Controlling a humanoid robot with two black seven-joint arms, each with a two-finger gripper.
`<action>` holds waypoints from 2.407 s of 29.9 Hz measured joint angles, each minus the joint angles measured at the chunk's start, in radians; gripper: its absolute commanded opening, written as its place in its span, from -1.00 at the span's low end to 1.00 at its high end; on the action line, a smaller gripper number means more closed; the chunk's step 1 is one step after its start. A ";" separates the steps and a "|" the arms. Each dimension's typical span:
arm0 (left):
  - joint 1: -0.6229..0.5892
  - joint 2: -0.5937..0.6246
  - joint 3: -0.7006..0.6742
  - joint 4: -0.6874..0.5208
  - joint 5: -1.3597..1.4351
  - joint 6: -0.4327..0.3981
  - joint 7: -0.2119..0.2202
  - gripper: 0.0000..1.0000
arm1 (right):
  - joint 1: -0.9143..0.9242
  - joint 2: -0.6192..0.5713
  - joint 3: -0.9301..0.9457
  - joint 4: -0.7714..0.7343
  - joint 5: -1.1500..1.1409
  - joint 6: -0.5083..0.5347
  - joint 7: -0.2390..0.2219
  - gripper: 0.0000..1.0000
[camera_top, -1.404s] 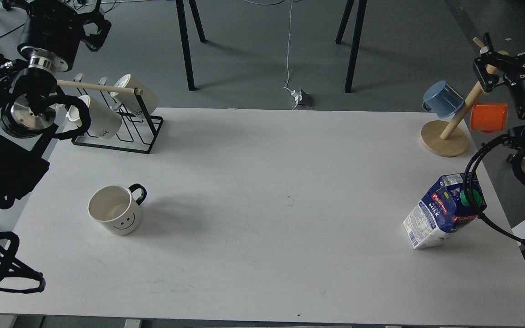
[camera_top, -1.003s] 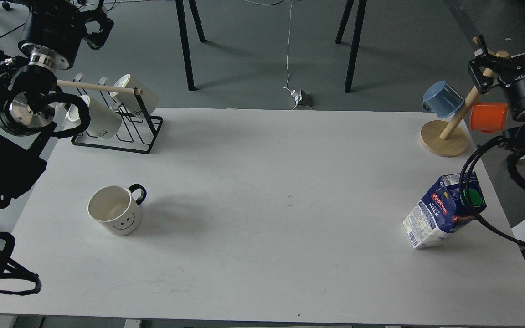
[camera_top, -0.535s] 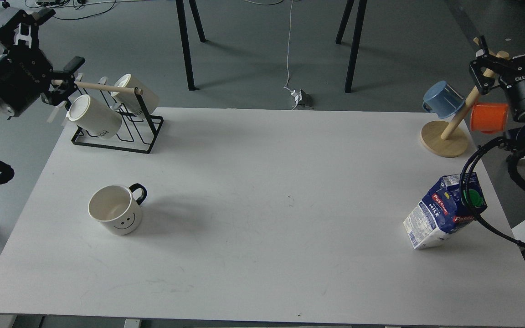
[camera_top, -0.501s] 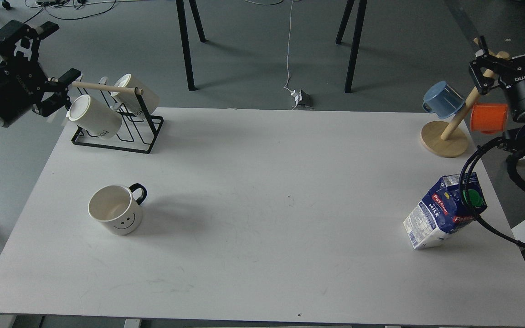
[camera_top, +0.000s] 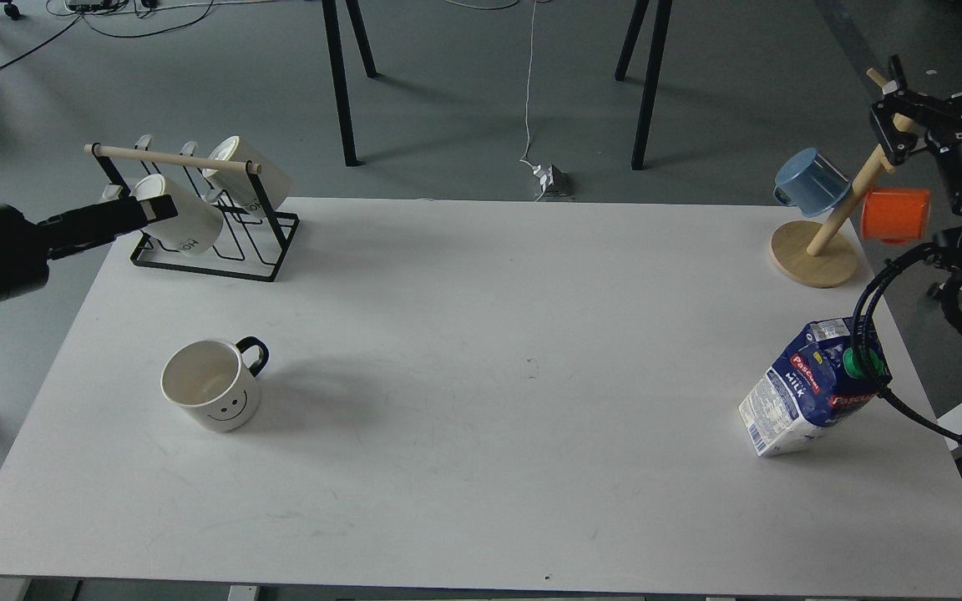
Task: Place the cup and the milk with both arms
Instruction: 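Reach the left gripper to the white face-print mug and grasp it, then carry the white mug with the left gripper toward the table center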
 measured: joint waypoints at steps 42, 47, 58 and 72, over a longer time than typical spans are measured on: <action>0.051 -0.312 0.225 0.402 0.559 0.289 -0.041 -0.85 | -0.008 -0.055 -0.014 0.000 0.000 0.000 -0.002 1.00; 0.040 -0.310 0.224 0.389 0.559 0.287 -0.065 -0.97 | -0.010 -0.056 -0.015 0.000 0.000 0.000 -0.002 1.00; -0.154 -0.251 0.205 0.137 0.552 0.062 -0.068 -0.97 | -0.021 -0.058 -0.005 0.002 0.000 0.000 -0.001 1.00; -0.387 -0.772 0.219 0.050 0.686 -0.187 0.149 -0.95 | -0.034 -0.092 0.023 0.026 0.000 0.000 0.001 1.00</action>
